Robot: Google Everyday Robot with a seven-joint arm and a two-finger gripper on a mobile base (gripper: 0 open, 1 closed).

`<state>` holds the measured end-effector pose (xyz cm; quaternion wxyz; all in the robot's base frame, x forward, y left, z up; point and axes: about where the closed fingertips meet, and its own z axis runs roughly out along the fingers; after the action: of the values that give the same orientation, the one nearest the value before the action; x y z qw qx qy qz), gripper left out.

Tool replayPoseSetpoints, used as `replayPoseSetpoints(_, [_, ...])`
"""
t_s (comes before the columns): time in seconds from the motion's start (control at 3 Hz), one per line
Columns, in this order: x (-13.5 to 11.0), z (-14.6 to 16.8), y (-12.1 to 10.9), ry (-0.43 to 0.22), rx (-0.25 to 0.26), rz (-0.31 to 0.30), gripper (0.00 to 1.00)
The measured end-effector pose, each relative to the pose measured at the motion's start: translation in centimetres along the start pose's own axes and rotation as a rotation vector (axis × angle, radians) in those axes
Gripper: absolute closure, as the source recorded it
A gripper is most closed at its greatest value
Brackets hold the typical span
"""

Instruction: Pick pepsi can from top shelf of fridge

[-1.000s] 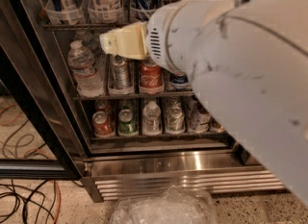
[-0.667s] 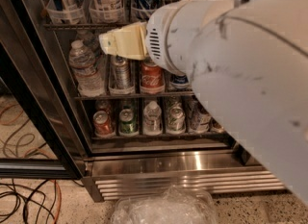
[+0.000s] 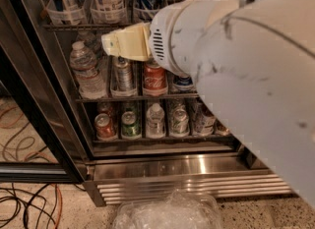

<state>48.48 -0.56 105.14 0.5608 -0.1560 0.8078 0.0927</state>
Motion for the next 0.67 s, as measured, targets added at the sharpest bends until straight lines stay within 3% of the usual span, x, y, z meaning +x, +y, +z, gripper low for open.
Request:
replayPoseSetpoints(0.33, [0.0,0.0,0.0,0.000,0.000,0.000,0.00])
replayPoseSetpoints(0.67, [-2.4,0.8,0.7,-0.066,-0.016,-0.002,0.00])
